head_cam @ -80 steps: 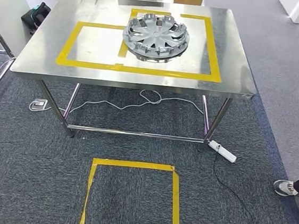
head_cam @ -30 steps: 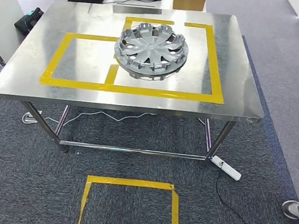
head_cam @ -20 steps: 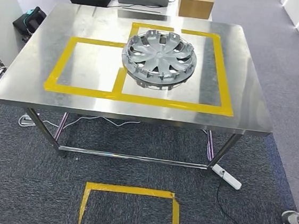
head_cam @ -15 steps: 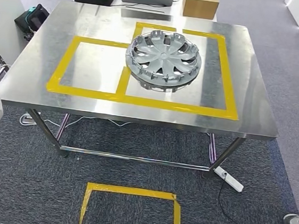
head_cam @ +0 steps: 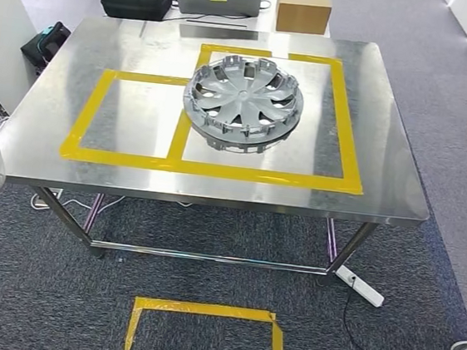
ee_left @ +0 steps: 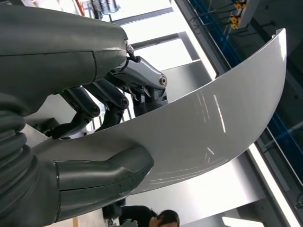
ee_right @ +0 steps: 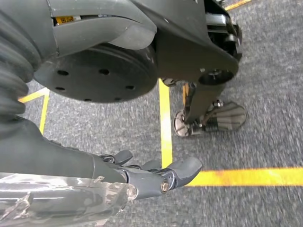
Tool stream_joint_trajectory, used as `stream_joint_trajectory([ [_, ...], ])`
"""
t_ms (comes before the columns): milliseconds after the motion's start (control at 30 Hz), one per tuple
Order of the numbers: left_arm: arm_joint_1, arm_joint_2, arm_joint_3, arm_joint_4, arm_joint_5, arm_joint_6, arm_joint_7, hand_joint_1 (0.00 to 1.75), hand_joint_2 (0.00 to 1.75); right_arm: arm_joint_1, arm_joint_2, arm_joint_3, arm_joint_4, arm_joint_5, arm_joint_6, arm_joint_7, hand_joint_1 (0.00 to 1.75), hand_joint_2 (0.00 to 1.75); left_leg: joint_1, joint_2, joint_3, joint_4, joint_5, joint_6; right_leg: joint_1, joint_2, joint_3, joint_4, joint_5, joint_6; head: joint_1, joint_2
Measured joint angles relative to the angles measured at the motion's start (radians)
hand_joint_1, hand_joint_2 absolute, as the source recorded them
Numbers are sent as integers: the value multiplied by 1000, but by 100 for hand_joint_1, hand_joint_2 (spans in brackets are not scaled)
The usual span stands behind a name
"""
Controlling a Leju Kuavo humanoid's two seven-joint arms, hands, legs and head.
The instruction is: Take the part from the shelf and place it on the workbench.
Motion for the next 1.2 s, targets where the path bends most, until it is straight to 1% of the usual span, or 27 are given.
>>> stream_joint_trajectory([
  [33, -3, 0, -1, 0, -6, 0, 0, 175, 175, 0, 0, 0, 0, 0, 2, 0, 0, 175, 3, 0, 2, -24, 26, -5, -3, 1, 2, 0, -2, 3, 0, 0],
  [100, -14, 1, -3, 0, -16, 0, 0, 175, 175, 0, 0, 0, 0, 1, 3, 0, 0, 175, 13, 2, 47, -145, 107, -15, -10, 3, 9, 2, -8, 15, 0, 0],
  [167, -25, 1, -7, 1, -22, 0, 1, 175, 175, -1, -1, 0, 0, 1, 3, 0, 0, 175, 19, 3, 85, -238, 134, -12, -11, 4, 11, 4, -17, 31, -3, 0],
  [233, -33, 2, -13, 2, -27, 0, 4, 175, 175, -1, -1, 0, 0, 3, 4, 0, 0, 175, 17, 2, 91, -256, 127, 4, -10, 4, 8, 1, -26, 45, -4, 0],
  [267, -36, 3, -16, 2, -30, 0, 6, 175, 175, -1, -1, 0, 0, 4, 4, 1, 0, 175, 16, 1, 92, -256, 136, 14, -11, 4, 8, -1, -29, 51, -4, 0],
  [333, -45, 3, -23, 2, -35, 0, 7, 175, 175, -2, -1, 1, 0, 5, 5, 2, 0, 175, 18, 1, 97, -257, 142, 29, -13, 2, -1, 28, -51, 59, 1, 0],
  [367, -50, 3, -27, 3, -37, 1, 7, 175, 175, -3, -1, 1, 0, 6, 5, 2, 0, 175, 18, 1, 99, -258, 142, 35, -13, 1, -23, 75, -75, 62, 3, 0],
  [433, -58, 4, -35, 4, -42, 2, 9, 175, 175, -2, -1, 1, 0, 6, 5, 2, 0, 175, 14, 2, 103, -257, 136, 43, -11, 0, -99, 213, -135, 64, 8, 0],
  [467, -61, 5, -39, 6, -44, 3, 10, 175, 175, -2, -1, 1, 0, 7, 5, 2, 0, 175, 11, 2, 105, -257, 133, 46, -11, 0, -135, 270, -151, 63, 8, 0],
  [500, -63, 5, -43, 8, -47, 3, 11, 175, 175, -1, -1, 1, 0, 7, 5, 2, 0, 175, 9, 2, 108, -257, 129, 48, -10, 0, -156, 293, -147, 61, 9, 0],
  [533, -66, 6, -47, 9, -49, 4, 12, 175, 175, -2, -1, 1, 0, 7, 5, 2, 0, 175, 7, 1, 114, -257, 125, 49, -9, 0, -155, 276, -121, 57, 9, 0],
  [600, -71, 6, -52, 11, -51, 5, 12, 175, 175, -2, -1, 1, 0, 7, 5, 2, 0, 175, 4, -1, 129, -257, 114, 47, -4, 0, -105, 147, -38, 44, 9, 0],
  [633, -74, 6, -53, 12, -53, 6, 12, 175, 175, -2, -1, 1, 0, 8, 5, 2, 0, 175, 2, -2, 136, -257, 107, 43, -1, 0, -75, 83, -7, 39, 8, 0],
  [667, -76, 7, -55, 12, -54, 6, 12, 175, 175, -2, -1, 1, 0, 8, 5, 2, 0, 175, 0, -2, 141, -257, 102, 39, 1, 0, -54, 40, 11, 36, 8, 0],
  [733, -82, 10, -60, 13, -59, 6, 12, 175, 175, -3, -1, 2, 0, 10, 6, 2, 0, 175, -1, -3, 146, -261, 95, 29, 6, 0, -40, 20, 11, 32, 7, 0],
  [800, -87, 14, -67, 14, -63, 6, 13, 175, 175, -3, 0, 2, 0, 10, 6, 2, 0, 175, 2, -2, 152, -263, 89, 16, 5, 1, -32, 13, 9, 23, 7, 0],
  [833, -89, 15, -70, 14, -65, 6, 13, 175, 175, -3, 0, 2, 0, 10, 7, 2, 0, 175, 2, -1, 147, -249, 80, 11, 3, 1, -26, 7, 7, 17, 4, 0],
  [867, -91, 17, -73, 14, -67, 7, 13, 175, 175, -3, 1, 2, 0, 10, 7, 1, 0, 175, 2, 0, 132, -214, 62, 6, 1, 1, -18, 2, 5, 11, 2, 0],
  [900, -92, 19, -74, 14, -67, 8, 14, 175, 175, -4, 1, 3, 0, 10, 7, 2, 0, 175, 2, 1, 101, -157, 38, 3, -1, 1, -13, 0, 1, 7, -1, 0],
  [967, -92, 23, -77, 16, -67, 10, 15, 175, 175, -3, 2, 3, 0, 10, 8, 4, 0, 175, 2, 1, 19, -27, -3, -1, 0, 1, -3, 0, -10, 2, -2, 0],
  [1000, -91, 24, -79, 17, -67, 11, 16, 175, 175, -1, 2, 3, 0, 10, 8, 5, 0, 175, 2, 1, -10, 8, -1, -1, 0, 2, 3, 0, -16, 2, -2, 0],
  [1033, -91, 25, -80, 18, -67, 12, 17, 175, 175, 0, 2, 3, 0, 10, 8, 6, 0, 175, 2, 1, -21, 6, 23, -1, 0, 3, 12, 0, -23, 2, -2, 0],
  [1067, -91, 26, -81, 19, -67, 14, 18, 175, 175, 1, 2, 3, 0, 10, 8, 6, 0, 175, 2, 1, -12, -32, 64, 0, -1, 4, 22, 0, -30, 4, -2, 0],
  [1100, -91, 28, -83, 19, -67, 14, 20, 175, 175, 1, 2, 3, 0, 10, 8, 6, 0, 175, 2, 2, 10, -95, 112, 2, -1, 5, 34, 0, -38, 8, -2, 0],
  [1133, -91, 30, -85, 19, -67, 15, 21, 175, 175, 0, 2, 3, 0, 10, 8, 6, 0, 175, 0, 4, 37, -160, 145, 4, 1, 6, 42, 1, -48, 13, -2, 0],
  [1167, -92, 31, -87, 19, -67, 16, 24, 175, 175, 0, 2, 3, 0, 10, 8, 7, 0, 175, -1, 5, 61, -211, 161, 9, 2, 7, 48, 0, -58, 19, -3, 0],
  [1200, -92, 32, -89, 20, -66, 16, 26, 175, 175, -1, 2, 3, 0, 11, 8, 7, 0, 175, -3, 6, 76, -243, 163, 15, 4, 7, 53, -3, -65, 25, -2, 0],
])
